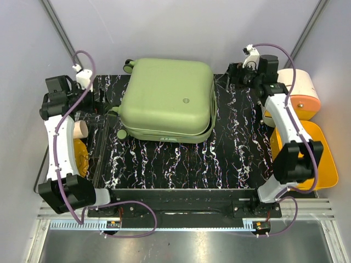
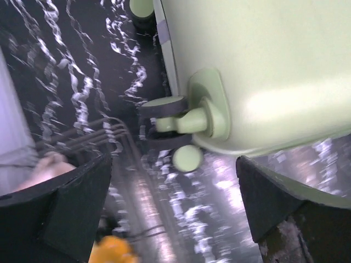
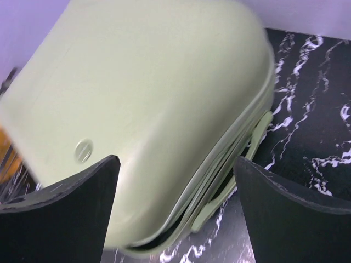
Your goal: Open, take out, and arrange the luggage
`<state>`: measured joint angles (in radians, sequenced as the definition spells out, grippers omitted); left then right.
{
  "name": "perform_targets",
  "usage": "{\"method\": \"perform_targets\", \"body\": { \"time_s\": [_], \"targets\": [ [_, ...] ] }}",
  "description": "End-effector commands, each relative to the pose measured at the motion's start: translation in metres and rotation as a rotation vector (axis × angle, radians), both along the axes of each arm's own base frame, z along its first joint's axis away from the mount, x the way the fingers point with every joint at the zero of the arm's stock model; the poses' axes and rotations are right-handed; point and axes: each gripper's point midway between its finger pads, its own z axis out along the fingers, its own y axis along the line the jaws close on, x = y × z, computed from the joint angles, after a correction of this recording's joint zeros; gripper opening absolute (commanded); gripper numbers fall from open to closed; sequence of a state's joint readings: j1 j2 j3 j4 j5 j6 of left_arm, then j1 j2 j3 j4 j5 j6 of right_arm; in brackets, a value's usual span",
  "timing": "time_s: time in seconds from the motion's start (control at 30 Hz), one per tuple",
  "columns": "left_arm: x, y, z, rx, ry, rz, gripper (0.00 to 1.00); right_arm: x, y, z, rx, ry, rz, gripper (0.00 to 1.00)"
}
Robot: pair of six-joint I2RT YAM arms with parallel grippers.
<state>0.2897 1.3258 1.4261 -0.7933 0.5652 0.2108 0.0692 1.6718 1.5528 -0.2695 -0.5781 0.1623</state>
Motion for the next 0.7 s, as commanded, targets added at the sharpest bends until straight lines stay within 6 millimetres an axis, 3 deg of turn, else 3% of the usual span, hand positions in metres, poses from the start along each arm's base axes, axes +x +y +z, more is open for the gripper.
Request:
{"method": "perform_targets", "body": {
  "time_s": [0.0,0.13,0.3,0.47,0.57,0.67],
  "targets": [
    [-0.015,0.011,-0.004,0.488,-0.136,-0.463,0.99,-0.06,0.009,-0.014,-0.064,0.053,0.198,0.95],
    [-0.012,0.006,-0.017,0.643,-0.17,-0.632,0.97,-0.101,0.014,-0.039,-0.069,0.128,0.235,0.94],
    [0.012,-0.002,-0.038,0.748,-0.22,-0.759,0.96,-0.141,0.021,-0.063,-0.071,0.173,0.282,0.94],
    [0.037,-0.015,-0.073,0.831,-0.243,-0.834,0.95,-0.155,0.02,-0.07,-0.11,0.156,0.3,0.94],
    [0.051,-0.021,-0.083,0.814,-0.232,-0.843,0.91,-0.163,0.019,-0.066,-0.12,0.14,0.321,0.94],
    [0.059,-0.03,-0.079,0.754,-0.245,-0.823,0.75,-0.171,0.02,-0.064,-0.137,0.103,0.349,0.94]
  ]
}}
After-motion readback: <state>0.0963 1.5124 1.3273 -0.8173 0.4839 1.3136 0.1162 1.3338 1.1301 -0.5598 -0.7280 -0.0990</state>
